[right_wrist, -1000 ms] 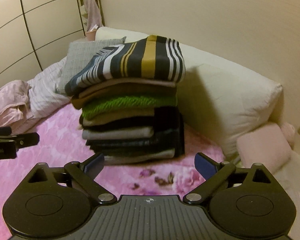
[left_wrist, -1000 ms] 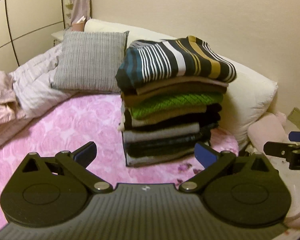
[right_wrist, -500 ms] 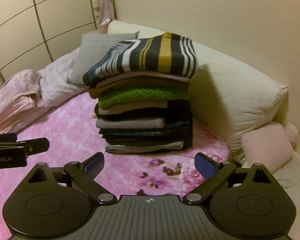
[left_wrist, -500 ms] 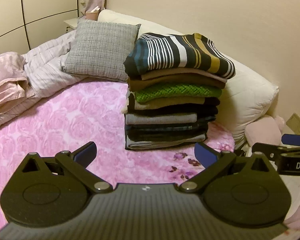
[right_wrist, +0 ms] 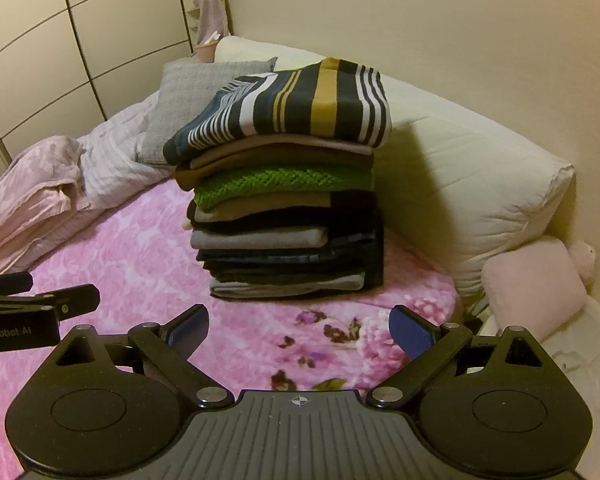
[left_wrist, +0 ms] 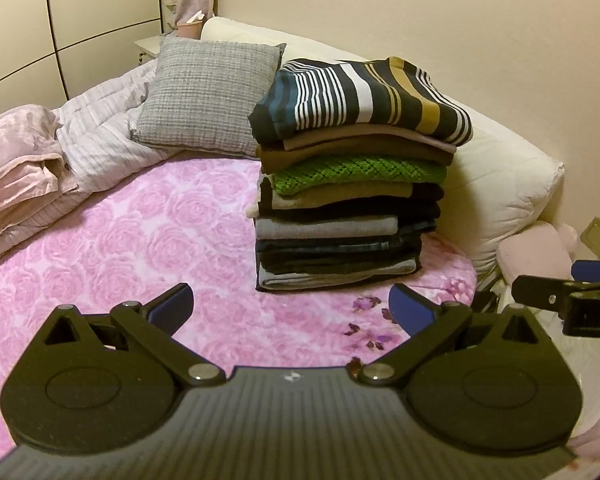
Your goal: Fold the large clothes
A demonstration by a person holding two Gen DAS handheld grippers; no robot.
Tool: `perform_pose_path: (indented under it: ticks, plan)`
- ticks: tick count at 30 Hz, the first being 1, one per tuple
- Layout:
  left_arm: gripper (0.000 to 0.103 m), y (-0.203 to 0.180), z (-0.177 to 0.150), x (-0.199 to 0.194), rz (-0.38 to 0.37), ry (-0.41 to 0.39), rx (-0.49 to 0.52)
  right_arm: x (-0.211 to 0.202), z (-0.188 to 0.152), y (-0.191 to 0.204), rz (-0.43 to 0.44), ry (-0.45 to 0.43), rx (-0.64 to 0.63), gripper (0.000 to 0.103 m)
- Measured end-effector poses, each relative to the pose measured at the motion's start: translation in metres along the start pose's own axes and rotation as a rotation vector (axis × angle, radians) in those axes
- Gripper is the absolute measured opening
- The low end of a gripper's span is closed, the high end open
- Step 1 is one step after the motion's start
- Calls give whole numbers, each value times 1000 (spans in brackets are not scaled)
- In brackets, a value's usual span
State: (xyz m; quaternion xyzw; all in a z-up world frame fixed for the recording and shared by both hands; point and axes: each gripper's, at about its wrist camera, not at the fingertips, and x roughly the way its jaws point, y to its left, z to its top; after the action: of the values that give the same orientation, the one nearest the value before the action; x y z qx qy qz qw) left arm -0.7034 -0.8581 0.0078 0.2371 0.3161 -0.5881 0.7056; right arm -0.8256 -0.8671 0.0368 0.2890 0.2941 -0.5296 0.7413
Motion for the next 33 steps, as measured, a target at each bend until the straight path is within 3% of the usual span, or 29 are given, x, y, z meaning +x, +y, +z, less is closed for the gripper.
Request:
perform_pose_path:
  ticks: [33]
  plan:
    - [102, -5, -7, -5, -18, -9, 8, -11, -8, -1, -11, -17, 26, 94]
